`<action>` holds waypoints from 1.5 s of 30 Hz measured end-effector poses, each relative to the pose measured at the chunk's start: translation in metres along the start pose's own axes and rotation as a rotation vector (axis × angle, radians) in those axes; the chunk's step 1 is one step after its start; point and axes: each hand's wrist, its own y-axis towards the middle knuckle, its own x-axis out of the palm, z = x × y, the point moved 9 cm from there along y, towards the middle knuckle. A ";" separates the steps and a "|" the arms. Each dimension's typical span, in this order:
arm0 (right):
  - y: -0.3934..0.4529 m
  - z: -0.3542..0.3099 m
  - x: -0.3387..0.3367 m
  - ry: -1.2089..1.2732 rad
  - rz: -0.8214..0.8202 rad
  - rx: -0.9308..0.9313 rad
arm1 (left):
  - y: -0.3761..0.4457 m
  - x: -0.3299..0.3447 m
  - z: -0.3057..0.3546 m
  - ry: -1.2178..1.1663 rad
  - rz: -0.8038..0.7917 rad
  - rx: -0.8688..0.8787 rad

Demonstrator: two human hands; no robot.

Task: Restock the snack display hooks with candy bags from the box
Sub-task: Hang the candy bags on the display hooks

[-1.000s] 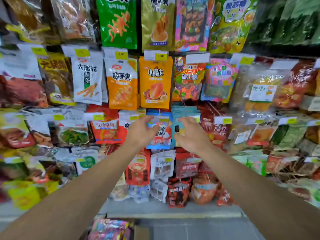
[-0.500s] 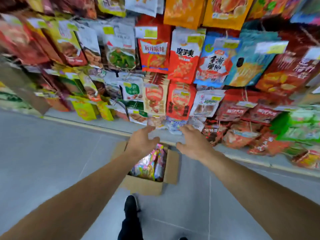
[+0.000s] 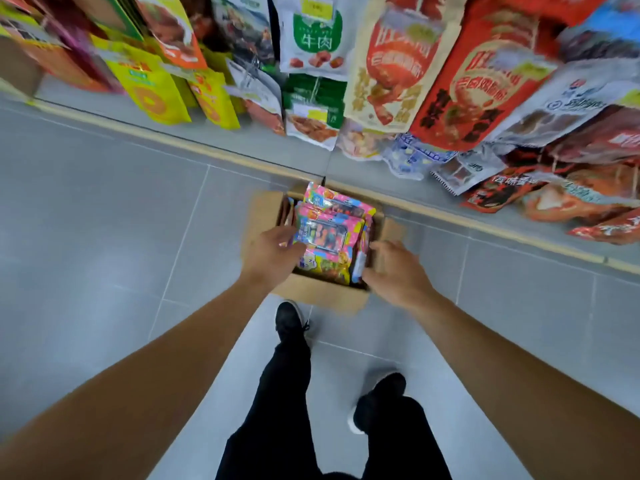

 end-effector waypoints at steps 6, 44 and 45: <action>0.080 -0.007 0.072 -0.038 -0.121 0.029 | 0.067 0.027 -0.071 -0.037 -0.072 -0.119; 0.355 0.129 0.233 0.169 -0.017 0.230 | 0.242 0.291 -0.295 -0.898 0.013 -0.782; 0.343 0.132 0.229 0.200 -0.014 0.268 | 0.236 0.282 -0.288 -0.857 0.003 -0.747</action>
